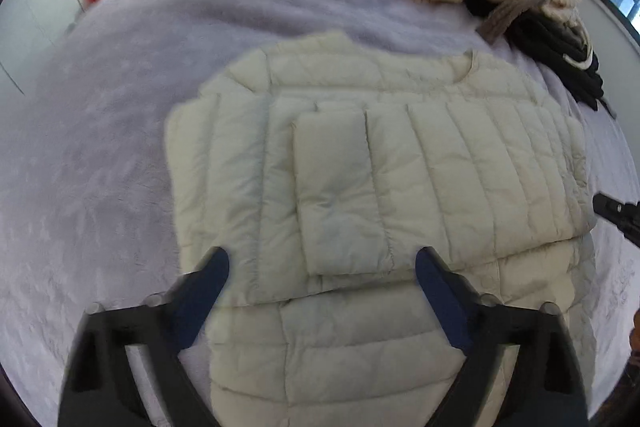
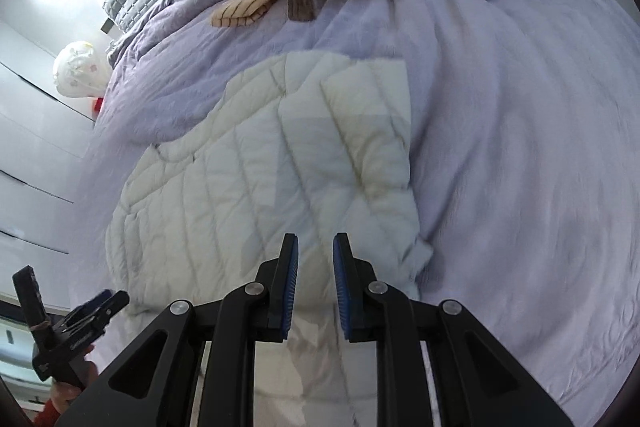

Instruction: Fold large clothes

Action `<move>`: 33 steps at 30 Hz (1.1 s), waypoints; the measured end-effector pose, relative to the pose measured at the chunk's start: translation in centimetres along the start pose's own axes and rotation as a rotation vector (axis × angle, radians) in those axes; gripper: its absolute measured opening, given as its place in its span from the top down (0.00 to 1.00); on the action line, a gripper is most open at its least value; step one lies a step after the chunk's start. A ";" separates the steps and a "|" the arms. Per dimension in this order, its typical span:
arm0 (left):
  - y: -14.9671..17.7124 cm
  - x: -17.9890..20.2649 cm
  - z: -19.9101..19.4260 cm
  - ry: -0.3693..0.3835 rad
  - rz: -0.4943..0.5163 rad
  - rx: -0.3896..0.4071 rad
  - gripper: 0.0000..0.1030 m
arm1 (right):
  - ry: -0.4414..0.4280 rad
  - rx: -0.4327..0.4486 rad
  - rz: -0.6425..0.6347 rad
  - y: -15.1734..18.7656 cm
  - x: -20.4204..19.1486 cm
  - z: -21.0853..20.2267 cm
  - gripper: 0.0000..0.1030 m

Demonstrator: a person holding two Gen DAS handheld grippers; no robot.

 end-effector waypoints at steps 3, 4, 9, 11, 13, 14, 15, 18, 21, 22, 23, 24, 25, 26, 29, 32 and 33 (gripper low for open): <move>0.7 0.1 -0.4 -0.027 0.019 -0.012 0.08 | -0.008 -0.018 0.013 1.1 -0.1 -0.1 0.81; 1.0 -0.2 -0.4 -0.031 0.013 -0.017 0.08 | -0.008 -0.025 0.017 1.5 -0.2 -0.1 0.81; 2.3 -1.5 0.0 -0.006 -0.037 -0.090 0.08 | -0.009 -0.031 0.030 3.1 0.0 -0.9 0.56; 2.9 -2.0 -0.6 -0.015 -0.050 -0.081 0.08 | -0.009 -0.018 0.031 3.4 0.1 -1.6 0.14; 3.3 -2.2 -1.4 -0.036 -0.047 -0.062 0.08 | -0.013 0.008 0.029 3.7 0.3 -2.6 0.11; 3.6 -2.4 -1.8 -0.040 -0.050 -0.059 0.08 | -0.014 0.008 0.028 3.9 0.4 -3.0 0.10; 3.7 -2.5 -2.1 -0.041 -0.059 -0.056 0.08 | -0.016 0.008 0.033 4.0 0.6 -3.3 0.07; 4.5 -2.6 -2.9 -0.018 -0.088 -0.075 0.08 | -0.052 0.008 0.055 4.5 1.2 -4.3 0.00; 5.6 -2.7 -3.5 -0.014 -0.113 -0.092 0.08 | -0.061 -0.001 0.045 4.7 1.7 -5.0 0.00; 6.0 -2.8 -3.8 -0.015 -0.125 -0.101 0.08 | -0.067 -0.007 0.039 4.6 1.8 -5.2 0.00; 6.4 -2.9 -4.0 -0.022 -0.137 -0.107 0.08 | -0.068 -0.013 0.037 4.6 1.9 -5.3 0.00; 6.9 -2.9 -4.3 -0.036 -0.144 -0.112 0.08 | -0.074 -0.021 0.035 4.5 2.0 -5.4 0.00; 7.2 -3.0 -4.4 -0.046 -0.147 -0.115 0.08 | -0.087 -0.028 0.033 4.4 2.1 -5.5 0.00; 7.7 -3.1 -4.7 -0.060 -0.151 -0.114 0.08 | -0.094 -0.033 0.030 4.3 2.1 -5.7 0.00; 8.8 -3.3 -5.4 -0.118 -0.153 -0.111 0.08 | -0.122 -0.067 0.004 4.3 2.2 -5.7 0.00; 10.2 -3.5 -5.3 -0.146 -0.170 -0.145 0.08 | -0.160 -0.129 0.010 4.8 2.6 -5.3 0.00; 10.8 -3.5 -5.1 -0.150 -0.184 -0.164 0.08 | -0.169 -0.152 0.021 5.0 3.0 -5.1 0.00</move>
Point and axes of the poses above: each gripper's, at about its wrist camera, not at the fingertips, and z roughly the way its jaws point, x to its right, y to its underside, the point moved 6 cm from there along z, roughly the way its jaws point, and after that the axes turned 10 degrees about -y, right-handed, at the moved point
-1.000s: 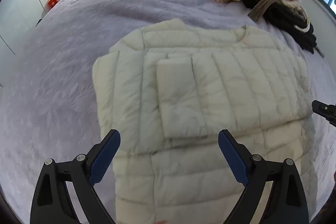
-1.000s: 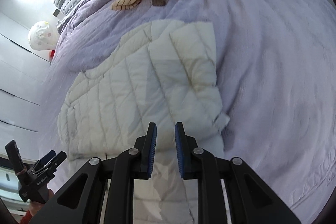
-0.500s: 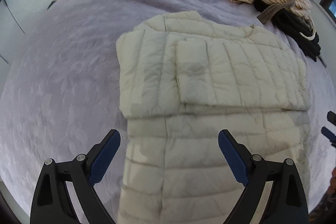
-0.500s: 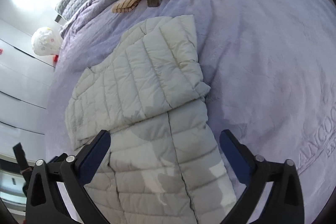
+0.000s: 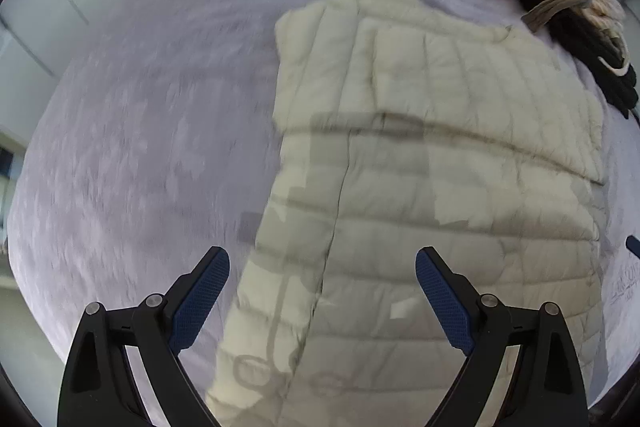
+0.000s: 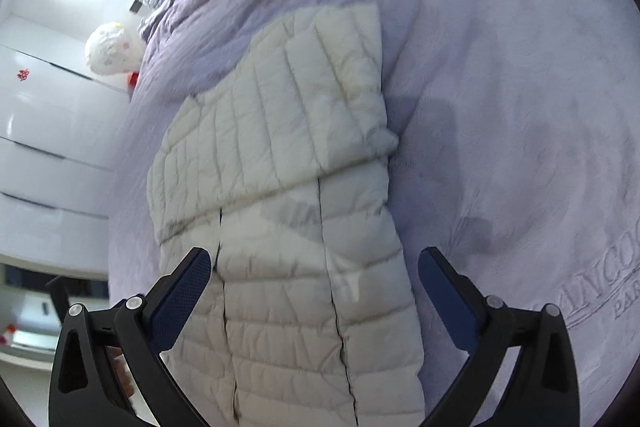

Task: Fold large clothes
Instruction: 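Open both tools and lift them off the folded jacket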

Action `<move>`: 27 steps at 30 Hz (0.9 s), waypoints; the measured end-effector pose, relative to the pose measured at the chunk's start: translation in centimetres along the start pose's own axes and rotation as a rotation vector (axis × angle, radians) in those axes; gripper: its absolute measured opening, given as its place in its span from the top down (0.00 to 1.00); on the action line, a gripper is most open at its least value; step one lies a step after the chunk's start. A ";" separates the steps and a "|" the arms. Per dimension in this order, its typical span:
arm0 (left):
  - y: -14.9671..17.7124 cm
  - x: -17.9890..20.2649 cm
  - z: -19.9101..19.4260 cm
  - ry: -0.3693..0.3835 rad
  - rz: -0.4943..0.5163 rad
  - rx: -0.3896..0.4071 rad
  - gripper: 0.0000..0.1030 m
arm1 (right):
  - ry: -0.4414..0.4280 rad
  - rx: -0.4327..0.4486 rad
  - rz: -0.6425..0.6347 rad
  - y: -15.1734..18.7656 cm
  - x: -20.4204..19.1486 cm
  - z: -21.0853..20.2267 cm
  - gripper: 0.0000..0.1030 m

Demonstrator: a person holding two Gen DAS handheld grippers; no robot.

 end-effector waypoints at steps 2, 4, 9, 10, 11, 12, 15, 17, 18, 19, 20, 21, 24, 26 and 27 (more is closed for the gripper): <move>0.9 -0.2 0.2 -0.010 -0.010 -0.016 0.08 | -0.008 -0.032 0.025 0.7 0.9 0.1 0.00; 1.8 -0.2 0.2 -0.052 -0.002 -0.013 0.08 | -0.013 -0.055 0.050 1.3 1.7 0.2 0.00; 3.5 -0.7 0.8 -0.152 0.049 -0.041 0.08 | -0.023 -0.072 0.109 3.4 3.6 -0.2 0.00; 3.7 -0.9 0.9 -0.154 0.051 -0.049 0.08 | -0.028 -0.067 0.122 3.9 3.9 -0.2 0.00; 3.8 -1.0 0.9 -0.150 0.053 -0.055 0.08 | -0.032 -0.061 0.134 4.3 4.2 -0.3 0.00; 3.8 -1.2 0.9 -0.148 0.056 -0.058 0.08 | -0.039 -0.054 0.153 4.9 4.6 -0.4 0.00; 4.0 -1.6 0.7 -0.150 0.072 -0.045 0.08 | -0.045 -0.040 0.202 6.3 5.4 -0.4 0.00; 4.1 -1.8 0.8 -0.145 0.088 -0.035 0.08 | -0.047 -0.033 0.226 7.2 5.5 -0.3 0.00; 4.3 -1.9 0.9 -0.133 0.093 -0.030 0.08 | -0.036 -0.029 0.232 7.6 5.5 -0.4 0.00; 4.5 -1.9 0.9 -0.125 0.098 -0.029 0.08 | -0.024 -0.023 0.234 8.1 5.4 -0.5 0.00; 4.7 -2.1 0.9 -0.118 0.105 -0.027 0.08 | -0.014 -0.019 0.234 8.6 5.3 -0.7 0.00; 4.9 -2.2 0.9 -0.115 0.108 -0.024 0.08 | -0.005 -0.020 0.233 9.0 5.2 -0.8 0.00; 5.5 -3.1 0.7 -0.101 0.098 -0.014 0.08 | 0.028 -0.022 0.231 10.3 4.9 -1.3 0.00; 5.8 -3.9 0.7 -0.093 0.092 -0.017 0.08 | 0.047 -0.011 0.236 11.0 4.9 -1.8 0.00; 5.9 -4.2 0.7 -0.093 0.091 -0.017 0.08 | 0.060 -0.001 0.240 11.4 5.0 -2.1 0.00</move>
Point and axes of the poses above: each gripper's, at about its wrist camera, not at the fingertips, and z roughly the way its jaws point, x to its right, y to its underside, the point moved 6 cm from there along z, roughly the way its jaws point, and after that the axes turned 10 degrees about -y, right-handed, at the moved point
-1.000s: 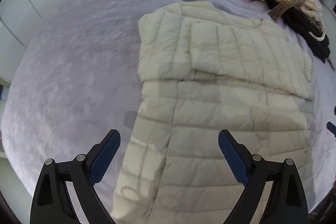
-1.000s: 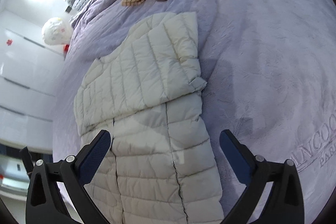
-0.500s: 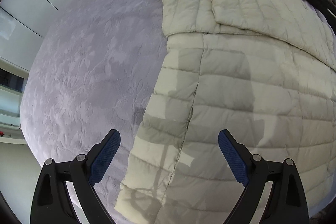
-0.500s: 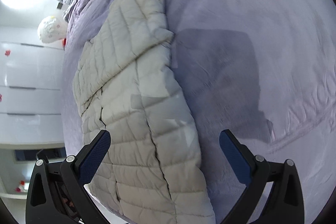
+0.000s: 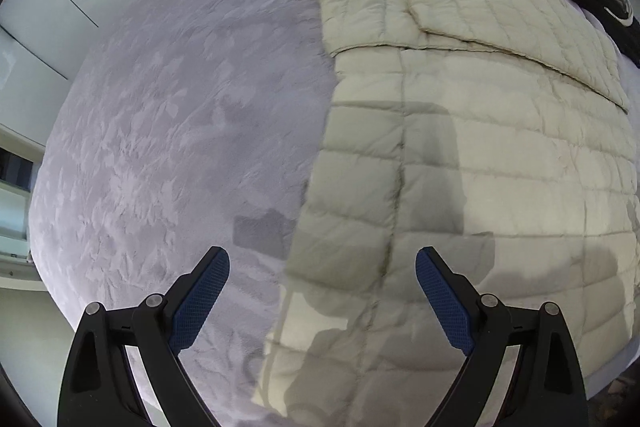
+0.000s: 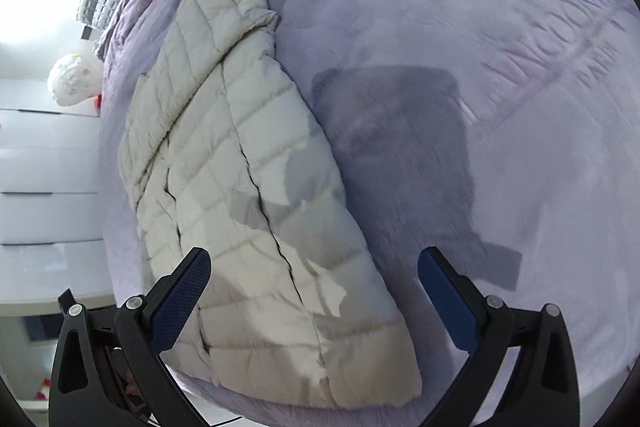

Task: Fold large clothes
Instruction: 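Open both tools and lift them off the folded jacket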

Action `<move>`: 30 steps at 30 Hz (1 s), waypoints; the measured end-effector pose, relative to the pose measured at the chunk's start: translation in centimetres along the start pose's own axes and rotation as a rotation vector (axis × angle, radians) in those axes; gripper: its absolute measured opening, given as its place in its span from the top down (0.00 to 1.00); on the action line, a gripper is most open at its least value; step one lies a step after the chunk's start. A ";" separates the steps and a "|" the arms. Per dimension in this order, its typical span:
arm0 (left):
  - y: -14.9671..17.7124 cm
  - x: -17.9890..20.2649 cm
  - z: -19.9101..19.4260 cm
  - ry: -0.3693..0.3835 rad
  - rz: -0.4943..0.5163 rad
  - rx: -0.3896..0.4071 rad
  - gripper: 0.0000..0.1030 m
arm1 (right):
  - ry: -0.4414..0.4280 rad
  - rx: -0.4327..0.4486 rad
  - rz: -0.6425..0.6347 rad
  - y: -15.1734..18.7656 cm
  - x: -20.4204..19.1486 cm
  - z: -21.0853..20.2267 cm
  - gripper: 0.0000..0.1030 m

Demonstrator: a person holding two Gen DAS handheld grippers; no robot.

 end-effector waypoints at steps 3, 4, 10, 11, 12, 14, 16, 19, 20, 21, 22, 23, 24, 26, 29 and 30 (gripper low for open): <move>0.4 -1.1 0.1 0.006 -0.002 0.008 0.08 | 0.013 0.016 0.028 1.3 0.6 -0.4 0.00; 0.6 -1.4 0.2 0.008 -0.001 0.008 0.08 | 0.016 0.019 0.040 1.8 0.8 -0.4 0.00; 1.9 -2.6 1.0 0.082 0.002 -0.003 0.08 | 0.018 0.036 0.066 4.1 1.5 -0.8 0.00; 2.4 -2.8 1.3 0.140 -0.007 -0.019 0.08 | 0.010 0.036 0.076 4.5 1.6 -0.7 0.00; 3.1 -2.9 1.9 0.205 -0.023 -0.052 0.08 | -0.005 0.035 0.091 4.9 1.6 -0.5 0.00; 4.4 -3.1 2.9 0.288 -0.052 -0.108 0.08 | -0.033 0.034 0.116 5.6 1.7 -0.2 0.00; 5.3 -3.2 3.4 0.327 -0.065 -0.131 0.08 | -0.056 0.042 0.127 6.0 1.7 0.1 0.00; 5.7 -2.6 3.1 0.363 -0.042 -0.110 0.08 | -0.099 0.051 0.141 6.6 1.3 0.7 0.00; 5.7 -2.2 2.9 0.393 -0.033 -0.110 0.08 | -0.118 0.050 0.147 6.8 1.1 0.9 0.00; 5.7 -1.8 2.7 0.421 -0.027 -0.111 0.08 | -0.140 0.049 0.152 7.0 0.9 1.1 0.00; 5.6 -1.2 2.3 0.459 -0.019 -0.112 0.08 | -0.163 0.048 0.158 7.1 0.7 1.3 0.00; 5.6 -0.6 2.0 0.492 -0.012 -0.112 0.08 | -0.177 0.050 0.161 7.2 0.4 1.5 0.00; 5.5 0.0 1.6 0.528 -0.002 -0.115 0.08 | -0.201 0.052 0.166 7.4 0.1 1.7 0.00; 5.3 1.2 1.3 0.565 0.017 -0.122 0.08 | -0.247 0.055 0.180 7.5 -0.5 2.1 0.00; 5.1 2.4 1.6 0.534 0.052 -0.119 0.08 | -0.288 0.069 0.209 7.5 -0.9 2.7 0.00; 5.1 2.6 1.7 0.532 0.056 -0.121 0.08 | -0.297 0.077 0.221 7.4 -0.8 2.9 0.00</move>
Point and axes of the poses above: each gripper's, at about its wrist camera, not at the fingertips, and z roughly the way its jaws point, x to its right, y to its underside, the point moved 6 cm from there along z, roughly the way its jaws point, and after that the axes turned 10 degrees about -y, right-handed, at the moved point
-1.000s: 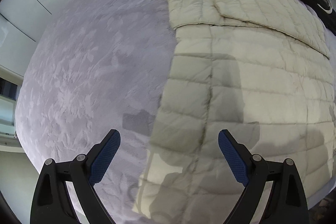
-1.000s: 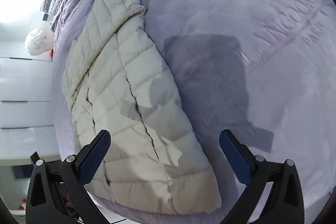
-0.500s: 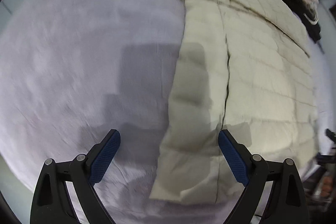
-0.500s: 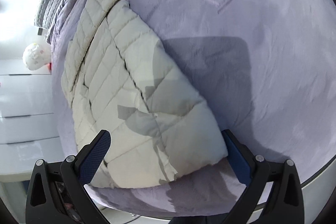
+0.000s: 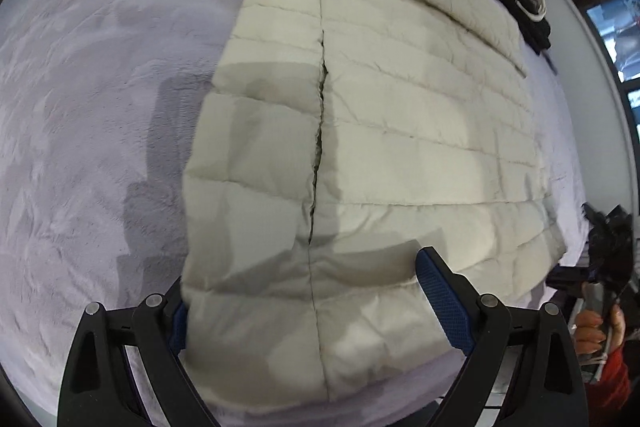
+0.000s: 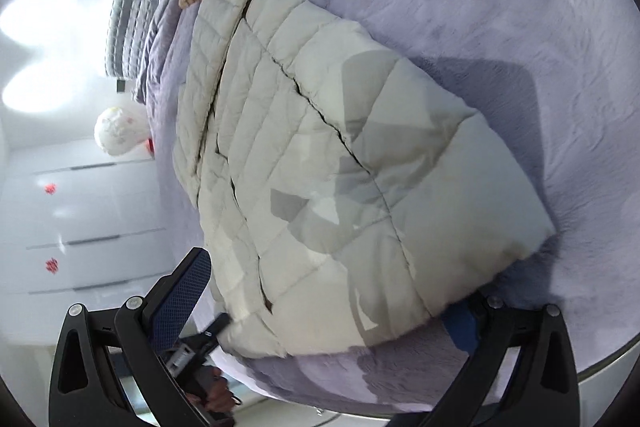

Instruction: Fold large clothes

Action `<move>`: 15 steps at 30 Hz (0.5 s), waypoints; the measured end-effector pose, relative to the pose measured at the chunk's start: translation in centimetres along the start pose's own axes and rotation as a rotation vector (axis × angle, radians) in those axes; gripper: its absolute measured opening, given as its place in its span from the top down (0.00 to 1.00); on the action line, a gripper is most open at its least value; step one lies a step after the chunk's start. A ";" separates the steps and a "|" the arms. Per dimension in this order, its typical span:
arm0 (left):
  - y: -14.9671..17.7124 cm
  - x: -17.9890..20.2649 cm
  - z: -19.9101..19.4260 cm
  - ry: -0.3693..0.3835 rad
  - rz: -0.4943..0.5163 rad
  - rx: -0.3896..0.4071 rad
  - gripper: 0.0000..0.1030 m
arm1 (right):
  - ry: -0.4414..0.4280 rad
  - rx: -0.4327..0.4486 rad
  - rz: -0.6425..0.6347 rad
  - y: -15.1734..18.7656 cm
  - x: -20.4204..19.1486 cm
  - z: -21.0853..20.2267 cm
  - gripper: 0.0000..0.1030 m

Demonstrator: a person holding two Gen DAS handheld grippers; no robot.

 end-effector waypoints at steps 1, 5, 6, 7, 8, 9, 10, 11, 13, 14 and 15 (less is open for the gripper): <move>-0.2 -0.1 0.2 0.003 -0.003 0.001 0.08 | -0.011 0.006 0.014 -0.1 0.1 0.3 0.00; -0.2 0.2 0.1 -0.023 0.016 0.009 0.58 | -0.049 -0.008 0.028 -0.1 -0.1 1.0 0.00; -0.2 0.1 0.1 -0.022 0.022 -0.002 0.68 | -0.054 -0.013 0.025 -0.1 -0.2 1.1 0.02; -0.2 -0.1 0.0 -0.020 0.020 -0.006 0.71 | -0.055 -0.018 0.022 -0.2 -0.3 1.1 0.05; -0.3 -0.3 -0.3 -0.016 0.020 0.000 0.75 | -0.053 -0.021 0.022 -0.3 -0.2 0.9 0.18; -0.4 -0.1 -0.7 -0.012 0.028 0.008 0.80 | -0.048 -0.029 0.032 -0.5 0.0 1.0 0.39; -0.7 -0.1 -1.1 -0.005 0.032 0.009 0.81 | -0.048 -0.039 0.049 -0.6 0.2 1.0 0.49; -0.9 0.0 -1.7 0.019 0.028 0.013 0.81 | -0.058 -0.049 0.068 -0.8 0.4 1.2 0.65; -1.4 0.1 -3.0 0.082 0.008 0.023 0.81 | -0.097 -0.068 0.074 -1.3 0.0 1.3 0.85; -1.9 0.2 -3.9 0.112 -0.003 0.035 0.81 | -0.115 -0.074 0.066 -1.4 -0.4 1.3 0.86; -2.5 0.3 -4.9 0.135 -0.018 0.050 0.81 | -0.149 -0.085 0.046 -1.7 -1.4 1.2 0.87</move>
Point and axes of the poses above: each gripper's, at about its wrist camera, not at the fingertips, and z roughly the way its jaws point, x to its right, y to its underside, the point moved 6 cm from there along z, roughly the way its jaws point, and after that the axes turned 10 degrees about -y, right-handed, at the moved point
